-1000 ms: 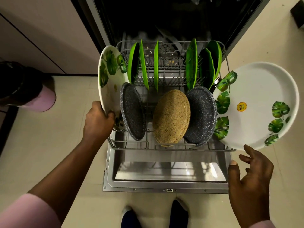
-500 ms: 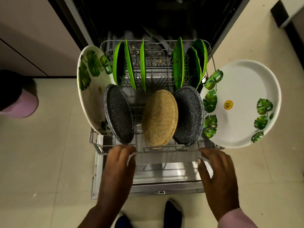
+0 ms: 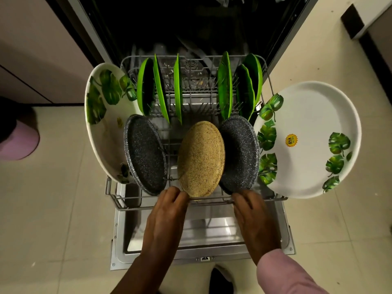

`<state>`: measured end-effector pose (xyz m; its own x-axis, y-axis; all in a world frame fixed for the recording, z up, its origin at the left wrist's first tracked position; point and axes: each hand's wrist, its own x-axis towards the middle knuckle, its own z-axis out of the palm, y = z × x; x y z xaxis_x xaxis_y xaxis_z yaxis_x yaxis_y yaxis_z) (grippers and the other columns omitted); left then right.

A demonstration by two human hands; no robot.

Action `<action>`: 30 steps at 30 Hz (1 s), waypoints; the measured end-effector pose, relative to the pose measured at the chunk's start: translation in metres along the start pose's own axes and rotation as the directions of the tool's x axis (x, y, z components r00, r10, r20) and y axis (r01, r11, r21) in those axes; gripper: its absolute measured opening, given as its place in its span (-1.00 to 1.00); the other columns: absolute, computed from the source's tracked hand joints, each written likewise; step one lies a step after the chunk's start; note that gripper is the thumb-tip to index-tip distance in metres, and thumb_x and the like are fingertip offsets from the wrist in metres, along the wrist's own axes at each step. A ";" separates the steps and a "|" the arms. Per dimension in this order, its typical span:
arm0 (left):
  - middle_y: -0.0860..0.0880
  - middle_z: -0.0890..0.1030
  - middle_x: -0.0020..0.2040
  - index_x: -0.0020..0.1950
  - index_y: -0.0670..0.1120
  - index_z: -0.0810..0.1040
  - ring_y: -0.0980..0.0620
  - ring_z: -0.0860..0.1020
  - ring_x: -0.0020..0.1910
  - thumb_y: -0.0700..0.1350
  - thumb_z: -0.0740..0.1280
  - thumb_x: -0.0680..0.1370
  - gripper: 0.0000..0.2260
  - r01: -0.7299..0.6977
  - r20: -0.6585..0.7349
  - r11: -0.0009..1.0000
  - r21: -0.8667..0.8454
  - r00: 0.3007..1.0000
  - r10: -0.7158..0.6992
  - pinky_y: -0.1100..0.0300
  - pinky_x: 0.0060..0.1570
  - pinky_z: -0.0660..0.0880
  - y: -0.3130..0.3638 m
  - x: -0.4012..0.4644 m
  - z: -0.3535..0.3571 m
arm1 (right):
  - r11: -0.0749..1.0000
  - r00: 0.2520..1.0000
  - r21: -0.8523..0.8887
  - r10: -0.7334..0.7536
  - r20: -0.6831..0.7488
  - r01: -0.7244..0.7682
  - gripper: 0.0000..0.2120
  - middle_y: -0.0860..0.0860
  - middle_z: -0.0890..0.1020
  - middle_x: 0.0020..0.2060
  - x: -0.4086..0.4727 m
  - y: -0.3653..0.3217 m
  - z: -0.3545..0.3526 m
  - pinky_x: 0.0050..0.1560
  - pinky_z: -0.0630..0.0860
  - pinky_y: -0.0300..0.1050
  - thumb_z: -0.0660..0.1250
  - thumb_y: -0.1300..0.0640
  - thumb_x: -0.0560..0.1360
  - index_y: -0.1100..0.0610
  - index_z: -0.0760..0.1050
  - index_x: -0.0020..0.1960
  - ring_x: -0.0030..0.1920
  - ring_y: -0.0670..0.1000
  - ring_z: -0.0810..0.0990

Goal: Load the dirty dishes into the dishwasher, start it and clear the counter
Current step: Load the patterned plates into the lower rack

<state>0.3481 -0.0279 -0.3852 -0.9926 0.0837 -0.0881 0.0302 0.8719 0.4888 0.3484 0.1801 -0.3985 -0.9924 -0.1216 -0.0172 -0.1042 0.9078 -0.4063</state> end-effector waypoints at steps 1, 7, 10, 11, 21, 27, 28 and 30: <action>0.05 0.44 -0.07 -0.04 -0.04 0.52 0.06 0.41 -0.17 -0.28 0.48 0.42 -0.77 -0.001 0.007 1.000 0.017 1.000 0.001 0.15 -0.42 0.45 0.000 0.001 0.001 | 1.000 1.000 -0.026 -0.015 -0.009 0.015 -0.57 0.07 0.53 0.02 0.003 0.000 -0.002 -0.25 0.54 -0.15 0.45 0.38 0.37 0.08 0.45 0.15 -0.09 0.06 0.56; 0.05 0.44 -0.08 -0.05 -0.01 0.51 0.08 0.40 -0.19 -0.31 0.51 0.33 -0.67 0.010 0.100 1.000 0.027 0.995 -0.012 0.26 -0.45 0.32 0.001 0.002 -0.001 | 0.999 0.999 0.031 0.026 0.019 -0.026 -0.73 -0.01 0.50 -0.08 0.011 -0.006 -0.005 -0.30 0.48 -0.21 0.38 0.32 0.44 0.02 0.45 0.02 -0.17 0.00 0.52; 0.06 0.41 -0.07 -0.04 0.01 0.47 0.09 0.39 -0.19 -0.30 0.48 0.33 -0.66 0.009 0.152 1.000 0.017 0.988 -0.011 0.27 -0.43 0.30 0.000 0.002 -0.003 | 0.998 0.997 0.042 0.053 0.046 -0.055 -0.75 -0.03 0.51 -0.08 0.011 -0.006 -0.004 -0.28 0.53 -0.17 0.38 0.31 0.45 0.02 0.48 0.02 -0.16 -0.02 0.53; 0.06 0.41 -0.06 -0.03 0.02 0.46 0.10 0.39 -0.18 -0.29 0.48 0.34 -0.65 0.009 0.165 1.000 0.013 0.986 -0.012 0.27 -0.42 0.32 -0.001 0.003 -0.004 | 0.997 0.996 0.045 0.067 0.056 -0.069 -0.75 -0.03 0.52 -0.07 0.012 -0.007 -0.004 -0.27 0.53 -0.18 0.39 0.31 0.45 0.02 0.48 0.01 -0.16 -0.03 0.53; 0.05 0.46 0.13 0.16 0.06 0.43 0.05 0.46 0.04 -0.22 0.27 0.51 -0.73 -0.035 0.191 0.999 0.011 0.981 0.033 0.25 -0.20 0.25 -0.004 0.037 -0.022 | 0.990 0.983 -0.045 0.142 0.114 -0.137 -0.74 0.00 0.49 -0.05 0.037 -0.020 -0.002 -0.22 0.47 -0.17 0.35 0.30 0.47 -0.01 0.40 0.00 -0.12 0.02 0.51; 0.02 0.49 0.08 0.01 0.03 0.45 -0.01 0.55 -0.03 -0.18 0.31 0.53 -0.86 -0.065 0.150 0.998 0.014 0.987 0.062 0.19 -0.24 0.38 -0.014 0.089 -0.030 | 0.990 0.994 -0.097 0.105 -0.012 -0.106 -0.83 0.03 0.49 -0.09 0.089 -0.024 0.002 -0.23 0.42 -0.12 0.27 0.21 0.48 -0.01 0.35 -0.03 -0.13 0.14 0.55; 0.01 0.51 0.07 0.02 0.02 0.48 -0.02 0.56 -0.05 -0.20 0.33 0.52 -0.85 -0.073 0.144 0.997 0.010 0.987 0.071 0.18 -0.25 0.42 -0.015 0.098 -0.030 | 0.991 0.993 -0.073 0.114 -0.013 -0.114 -0.71 0.07 0.50 -0.06 0.098 -0.024 0.002 -0.26 0.47 -0.11 0.37 0.28 0.41 0.01 0.36 0.00 -0.15 0.15 0.56; 0.01 0.53 0.04 0.01 0.00 0.51 -0.01 0.57 -0.08 -0.21 0.35 0.51 -0.85 -0.078 0.124 0.997 -0.015 0.989 0.079 0.22 -0.27 0.39 -0.017 0.116 -0.032 | 0.991 0.996 -0.101 0.093 0.007 -0.092 -0.56 0.13 0.54 -0.06 0.120 -0.021 0.003 -0.32 0.51 -0.11 0.48 0.37 0.26 0.06 0.43 0.02 -0.19 0.16 0.59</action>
<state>0.2290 -0.0489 -0.3756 -0.9649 0.2114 -0.1558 0.1056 0.8556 0.5068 0.2322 0.1454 -0.3949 -0.9973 -0.0399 -0.0615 -0.0190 0.9510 -0.3087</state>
